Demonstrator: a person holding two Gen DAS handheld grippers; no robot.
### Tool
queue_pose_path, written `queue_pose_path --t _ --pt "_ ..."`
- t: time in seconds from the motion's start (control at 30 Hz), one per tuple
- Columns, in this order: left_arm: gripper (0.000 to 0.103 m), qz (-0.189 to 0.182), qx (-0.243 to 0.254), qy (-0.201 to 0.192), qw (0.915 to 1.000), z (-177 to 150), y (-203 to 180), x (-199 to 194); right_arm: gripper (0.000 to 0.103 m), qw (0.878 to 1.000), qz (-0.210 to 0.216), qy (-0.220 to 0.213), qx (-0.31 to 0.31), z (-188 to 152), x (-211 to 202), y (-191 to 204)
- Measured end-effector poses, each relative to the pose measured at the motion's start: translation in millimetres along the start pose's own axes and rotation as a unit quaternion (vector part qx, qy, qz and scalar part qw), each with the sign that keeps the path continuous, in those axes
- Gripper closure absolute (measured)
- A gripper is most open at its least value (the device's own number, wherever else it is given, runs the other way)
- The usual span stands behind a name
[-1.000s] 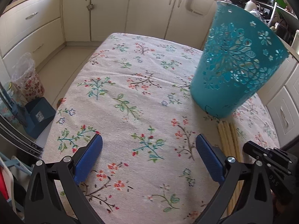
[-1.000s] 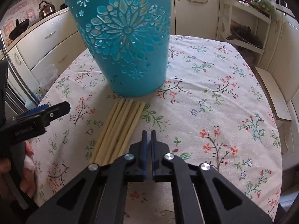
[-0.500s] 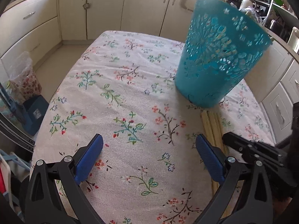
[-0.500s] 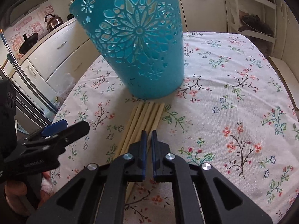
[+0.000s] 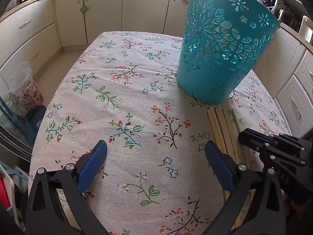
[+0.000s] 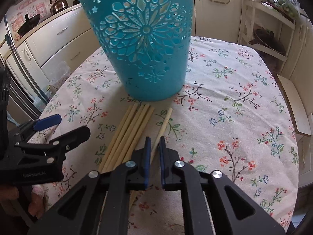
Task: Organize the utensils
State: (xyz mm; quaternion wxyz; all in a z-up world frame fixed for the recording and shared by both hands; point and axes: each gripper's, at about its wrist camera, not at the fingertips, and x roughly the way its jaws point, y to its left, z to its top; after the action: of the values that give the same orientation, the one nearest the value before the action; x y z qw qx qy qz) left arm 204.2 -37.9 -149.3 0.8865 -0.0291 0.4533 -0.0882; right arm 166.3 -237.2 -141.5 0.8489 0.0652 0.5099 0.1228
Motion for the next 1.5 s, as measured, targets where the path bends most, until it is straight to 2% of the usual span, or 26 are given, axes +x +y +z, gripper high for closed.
queue_pose_path --t 0.17,0.27,0.43,0.7,0.8,0.83,0.9,1.03,1.07,1.1,1.17,1.2,1.33,1.5 --pt "0.008 -0.009 0.002 0.005 0.9999 1 -3 -2 0.096 1.0 0.005 0.009 0.007 -2 -6 -19" --pt "0.008 -0.029 -0.004 0.01 0.9995 3 -11 -2 0.096 0.999 0.028 0.001 0.04 -7 -7 -34" --pt "0.008 0.004 0.019 0.018 0.9996 5 -29 9 0.096 0.999 0.026 -0.015 0.045 -10 -10 -32" --pt "0.01 0.031 0.041 0.022 0.9984 8 -39 16 0.096 0.996 0.056 -0.02 0.073 -10 -8 -44" --pt "0.017 0.041 0.049 0.02 0.9978 8 -42 15 0.096 0.995 0.061 -0.02 0.078 -10 -8 -44" --pt "0.023 0.05 0.058 0.021 0.9968 8 -45 16 0.096 0.995 0.062 -0.019 0.079 -9 -8 -44" --pt "0.03 0.047 0.068 0.02 0.9964 10 -48 16 0.095 0.995 0.057 -0.019 0.073 -8 -8 -42" --pt "0.058 0.034 0.081 0.018 0.996 12 -55 14 0.09 0.998 0.041 -0.02 0.049 -9 -9 -33" --pt "0.062 0.024 0.09 0.016 0.9955 11 -58 13 0.09 0.998 0.036 -0.02 0.045 -9 -9 -31" --pt "0.072 0.014 0.095 0.018 0.9952 11 -60 13 0.09 0.998 0.032 -0.02 0.04 -9 -9 -30" --pt "0.088 -0.032 0.099 0.028 0.9942 12 -59 12 0.09 0.999 0.031 -0.018 0.038 -7 -9 -30" --pt "0.092 -0.035 0.096 0.031 0.9943 13 -56 12 0.09 0.999 0.033 -0.017 0.04 -7 -8 -32" --pt "0.093 -0.046 0.084 0.025 0.9951 12 -40 8 0.089 0.998 0.035 -0.018 0.045 -8 -7 -34" --pt "0.093 -0.067 0.07 0.004 0.9953 7 -20 7 0.081 0.998 0.049 -0.02 0.046 -9 -8 -33"
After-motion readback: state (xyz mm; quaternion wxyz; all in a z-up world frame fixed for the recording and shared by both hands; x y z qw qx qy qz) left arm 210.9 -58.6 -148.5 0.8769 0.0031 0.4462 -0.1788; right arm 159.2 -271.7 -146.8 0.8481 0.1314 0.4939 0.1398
